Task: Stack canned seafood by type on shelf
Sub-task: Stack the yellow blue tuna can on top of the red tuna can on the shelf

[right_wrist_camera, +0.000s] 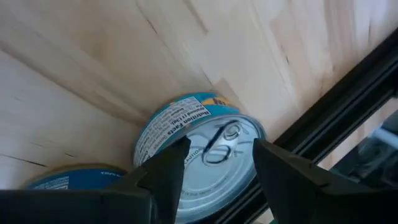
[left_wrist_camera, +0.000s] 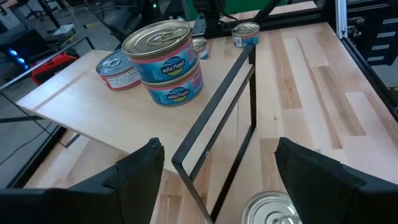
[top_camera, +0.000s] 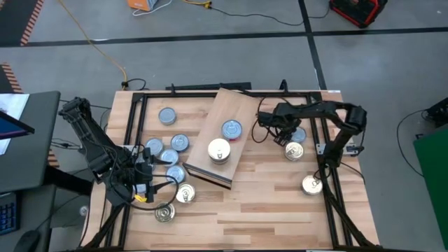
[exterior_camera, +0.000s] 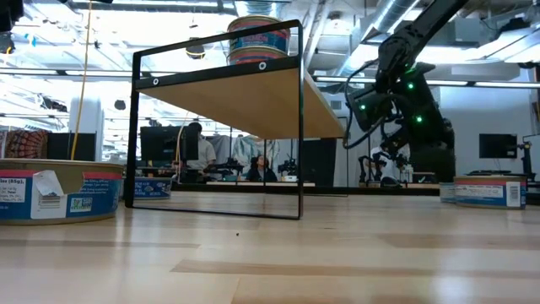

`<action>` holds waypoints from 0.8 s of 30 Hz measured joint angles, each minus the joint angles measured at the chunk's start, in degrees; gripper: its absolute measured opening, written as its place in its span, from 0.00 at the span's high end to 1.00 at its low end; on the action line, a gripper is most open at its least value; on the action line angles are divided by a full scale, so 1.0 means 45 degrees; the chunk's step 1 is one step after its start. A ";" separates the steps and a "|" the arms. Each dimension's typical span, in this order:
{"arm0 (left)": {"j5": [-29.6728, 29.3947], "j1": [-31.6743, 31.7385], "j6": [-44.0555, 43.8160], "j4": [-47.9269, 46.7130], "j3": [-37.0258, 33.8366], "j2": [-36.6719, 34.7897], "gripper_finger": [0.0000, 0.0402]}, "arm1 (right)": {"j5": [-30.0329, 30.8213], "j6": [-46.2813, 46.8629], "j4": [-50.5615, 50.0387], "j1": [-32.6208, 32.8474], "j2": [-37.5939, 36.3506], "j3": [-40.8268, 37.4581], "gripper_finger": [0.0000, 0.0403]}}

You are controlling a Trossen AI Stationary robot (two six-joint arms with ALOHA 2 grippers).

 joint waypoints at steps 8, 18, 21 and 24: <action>0.0093 0.0000 -0.0011 0.0008 0.0000 0.0000 0.26 | -0.1321 -0.1177 0.1668 0.1241 0.0044 0.0749 0.43; 0.0262 0.0000 -0.0050 0.0013 0.0000 0.0005 0.26 | -0.1406 -0.0913 0.1459 0.1540 -0.1456 0.0835 0.43; 0.0255 0.0000 -0.0050 0.0019 0.0000 0.0005 0.26 | -0.1370 0.0020 0.1349 0.1377 -0.2500 0.0859 0.43; 0.0256 0.0000 -0.0060 0.0019 0.0000 0.0005 0.26 | -0.1526 0.1397 0.0657 0.1096 -0.3400 0.0864 0.43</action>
